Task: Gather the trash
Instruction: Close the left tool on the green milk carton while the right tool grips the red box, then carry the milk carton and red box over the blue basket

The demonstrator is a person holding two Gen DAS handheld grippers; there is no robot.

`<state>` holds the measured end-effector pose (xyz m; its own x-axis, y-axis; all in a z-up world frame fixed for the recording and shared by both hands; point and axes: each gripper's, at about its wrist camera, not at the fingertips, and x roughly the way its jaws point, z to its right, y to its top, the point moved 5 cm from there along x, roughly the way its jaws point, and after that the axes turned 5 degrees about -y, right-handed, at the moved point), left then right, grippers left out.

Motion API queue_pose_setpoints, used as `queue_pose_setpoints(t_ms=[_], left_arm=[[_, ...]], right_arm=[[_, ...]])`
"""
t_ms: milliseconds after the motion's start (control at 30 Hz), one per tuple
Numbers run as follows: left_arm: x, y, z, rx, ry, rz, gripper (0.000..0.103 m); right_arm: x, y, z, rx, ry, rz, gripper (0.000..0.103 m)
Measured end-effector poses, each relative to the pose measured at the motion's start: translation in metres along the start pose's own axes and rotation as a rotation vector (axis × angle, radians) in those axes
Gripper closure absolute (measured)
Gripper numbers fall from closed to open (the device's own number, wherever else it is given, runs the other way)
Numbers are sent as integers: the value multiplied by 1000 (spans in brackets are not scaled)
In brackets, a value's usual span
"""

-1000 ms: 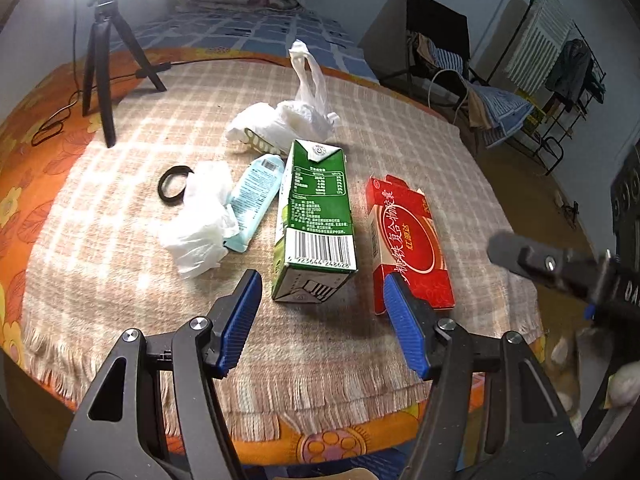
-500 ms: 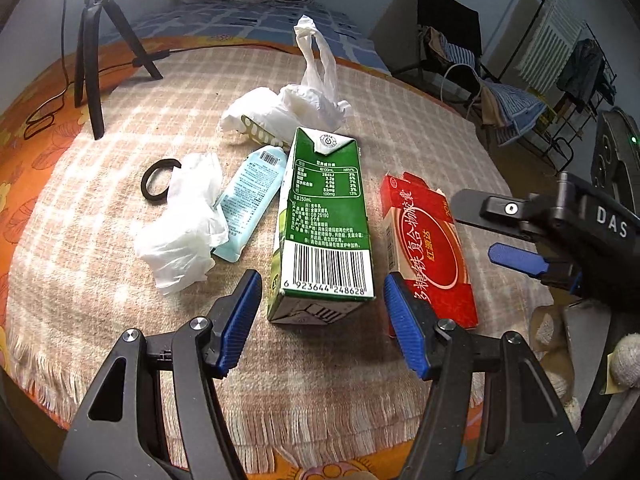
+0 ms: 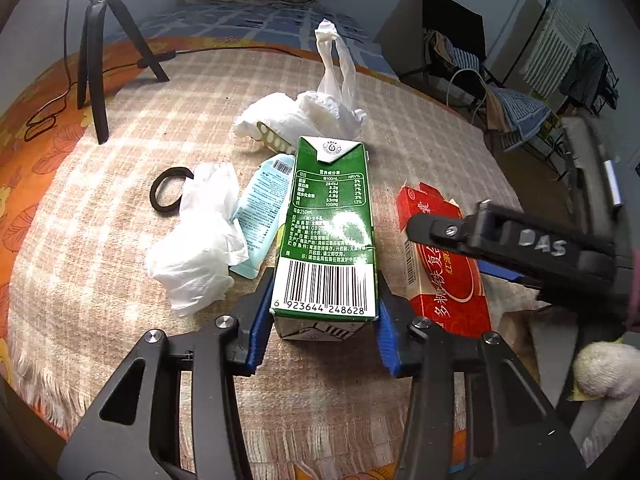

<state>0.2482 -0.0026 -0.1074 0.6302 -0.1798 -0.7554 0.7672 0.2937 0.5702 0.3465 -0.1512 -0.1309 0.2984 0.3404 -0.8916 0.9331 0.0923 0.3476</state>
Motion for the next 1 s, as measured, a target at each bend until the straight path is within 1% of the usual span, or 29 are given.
queue_pose_setpoints(t_ms=[167, 233, 267, 300, 333, 433, 533, 667, 733, 1000], left_arm=[[-7, 1, -2, 5, 2, 14, 58], [-11, 1, -3, 4, 1, 18, 58], [-12, 1, -4, 4, 1, 19, 58], [-13, 1, -4, 5, 2, 21, 59], [-14, 1, -4, 7, 4, 23, 59], [-18, 1, -5, 9, 5, 28, 59], [-24, 1, -5, 11, 5, 36, 59], [-36, 0, -3, 24, 7, 53, 59], [-41, -1, -2, 32, 8, 59, 59], [-65, -4, 2, 56, 1, 87, 59]], right_arm=[[12, -2, -2, -42, -54, -21, 0], [14, -4, -4, -82, -93, -17, 3], [14, -4, -5, -98, -111, -15, 10], [13, -5, -6, -112, -125, -13, 18], [12, -5, -6, -121, -134, -11, 20], [7, -7, -6, -110, -102, -2, 21], [-3, -7, -4, -106, -89, 22, 22], [-21, -7, -7, -132, -82, 66, 22], [-30, -7, -15, -148, -80, 84, 22], [-67, -20, -27, -223, -80, 152, 22]])
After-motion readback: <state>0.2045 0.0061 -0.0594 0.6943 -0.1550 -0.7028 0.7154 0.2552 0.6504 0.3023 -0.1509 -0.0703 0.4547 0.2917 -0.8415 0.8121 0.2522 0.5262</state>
